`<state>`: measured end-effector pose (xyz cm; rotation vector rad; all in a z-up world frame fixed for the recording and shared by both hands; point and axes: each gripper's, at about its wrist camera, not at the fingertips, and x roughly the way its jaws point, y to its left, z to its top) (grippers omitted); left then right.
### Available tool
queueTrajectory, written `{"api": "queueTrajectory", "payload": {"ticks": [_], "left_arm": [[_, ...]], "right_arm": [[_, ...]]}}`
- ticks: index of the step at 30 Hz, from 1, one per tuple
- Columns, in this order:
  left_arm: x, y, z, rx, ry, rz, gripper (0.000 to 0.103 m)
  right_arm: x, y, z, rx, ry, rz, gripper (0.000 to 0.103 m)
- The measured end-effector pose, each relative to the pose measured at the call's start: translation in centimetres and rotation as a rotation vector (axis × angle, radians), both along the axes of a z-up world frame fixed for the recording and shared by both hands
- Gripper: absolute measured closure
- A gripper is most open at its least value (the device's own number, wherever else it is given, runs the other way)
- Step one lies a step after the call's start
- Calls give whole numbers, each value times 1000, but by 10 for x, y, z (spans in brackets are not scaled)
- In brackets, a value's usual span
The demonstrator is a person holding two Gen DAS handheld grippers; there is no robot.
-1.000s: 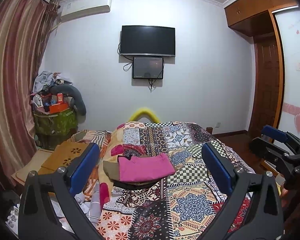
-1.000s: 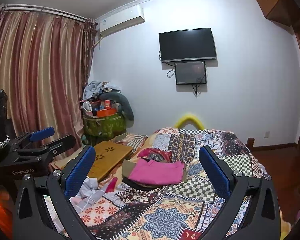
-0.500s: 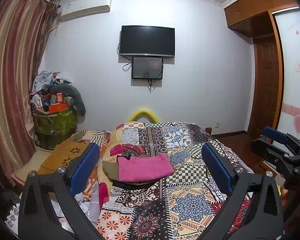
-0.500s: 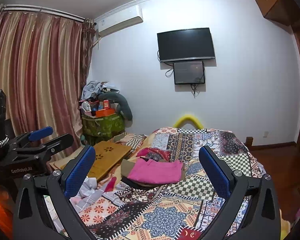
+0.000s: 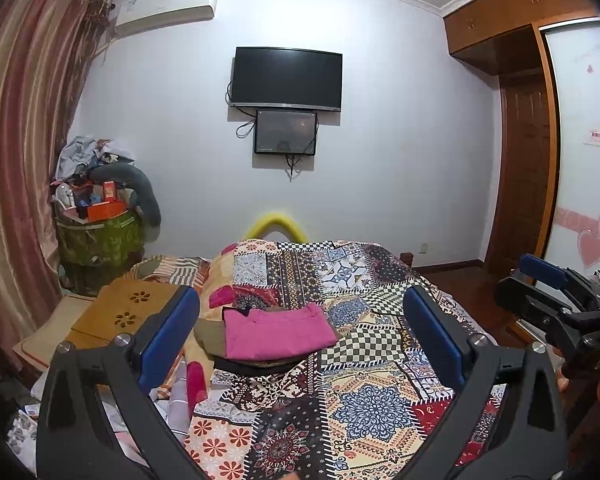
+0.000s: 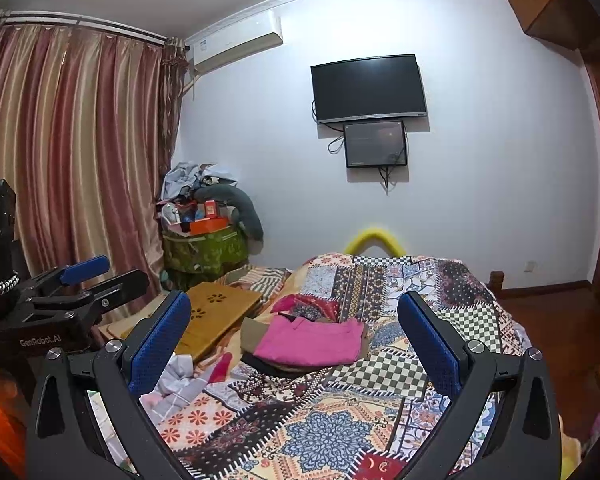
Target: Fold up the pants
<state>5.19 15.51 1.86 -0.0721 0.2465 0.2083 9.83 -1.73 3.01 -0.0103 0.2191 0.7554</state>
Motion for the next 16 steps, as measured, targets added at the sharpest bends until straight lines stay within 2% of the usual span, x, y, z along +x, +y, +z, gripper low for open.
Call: {"api": "queueTrajectory", "payload": {"ticks": [16], "left_arm": [[8, 0, -9, -4, 27, -15, 0]], "right_arm": [[2, 2, -2, -4, 8, -3, 0]]}}
